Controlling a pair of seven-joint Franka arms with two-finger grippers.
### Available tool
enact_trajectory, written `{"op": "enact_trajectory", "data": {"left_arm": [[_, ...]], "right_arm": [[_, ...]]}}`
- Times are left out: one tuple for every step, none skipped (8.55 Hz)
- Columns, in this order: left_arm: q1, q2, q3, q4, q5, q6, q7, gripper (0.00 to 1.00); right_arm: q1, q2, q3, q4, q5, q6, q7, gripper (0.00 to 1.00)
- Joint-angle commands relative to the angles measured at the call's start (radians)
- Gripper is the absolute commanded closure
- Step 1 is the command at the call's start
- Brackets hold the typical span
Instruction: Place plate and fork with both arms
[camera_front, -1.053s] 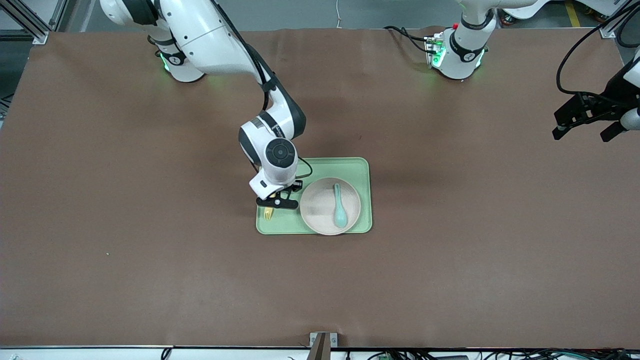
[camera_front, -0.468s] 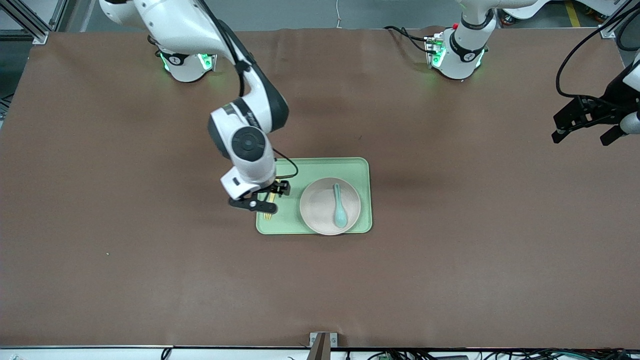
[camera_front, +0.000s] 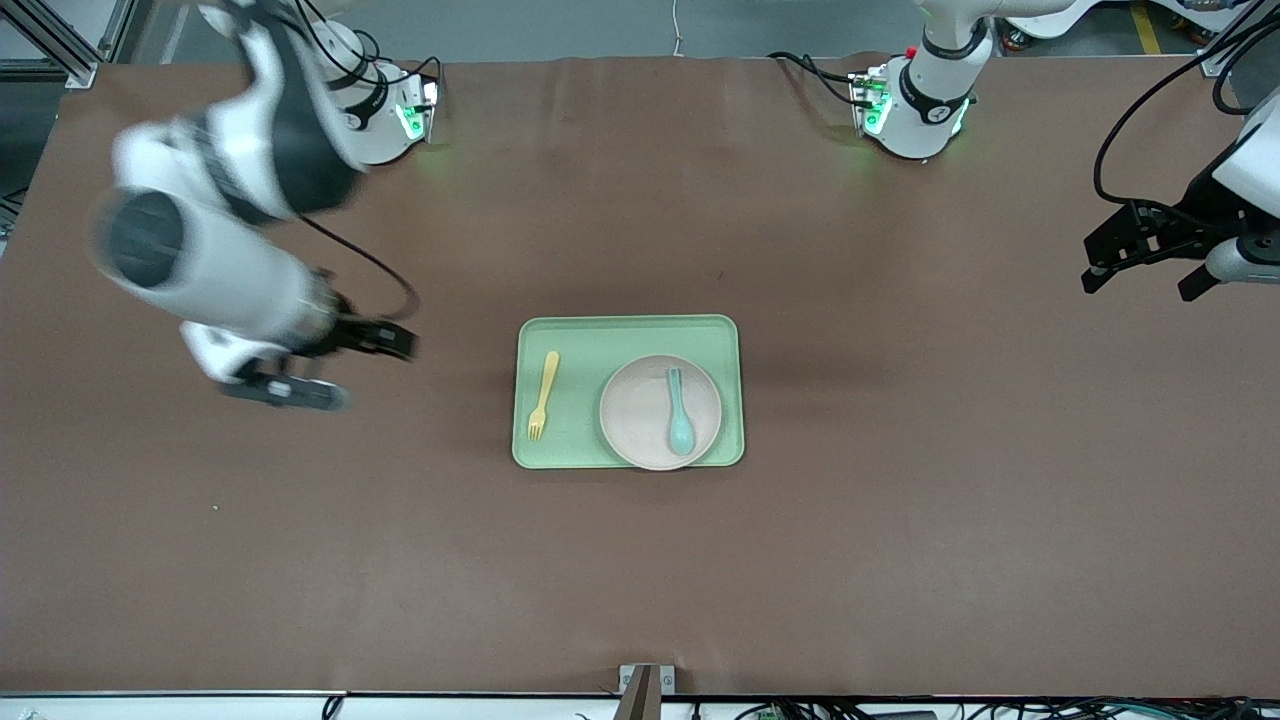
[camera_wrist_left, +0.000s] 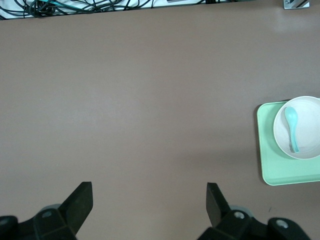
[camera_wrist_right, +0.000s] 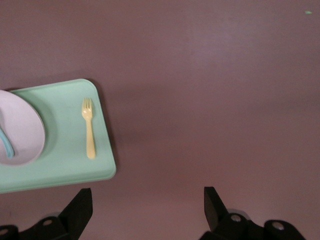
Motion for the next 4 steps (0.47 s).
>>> {"op": "enact_trajectory", "data": {"left_arm": [[0.002,0.007,-0.002,0.029,0.015,-0.028,-0.008,0.0],[0.004,0.006,-0.001,0.029,0.015,-0.028,-0.007,0.0],[0.004,0.006,-0.001,0.029,0.015,-0.029,-0.007,0.0],[0.004,0.004,-0.001,0.029,0.015,-0.028,-0.007,0.0]], "right_arm": [[-0.146,-0.165,0.02,-0.069,0.007,-0.093,-0.158,0.01],[-0.243,-0.22,0.02,-0.067,0.006,-0.147,-0.309,0.01],[-0.272,-0.251,0.021,-0.06,-0.031,-0.15,-0.349,0.01],[-0.271,-0.247,0.023,-0.034,-0.078,-0.154,-0.351,0.01]]}}
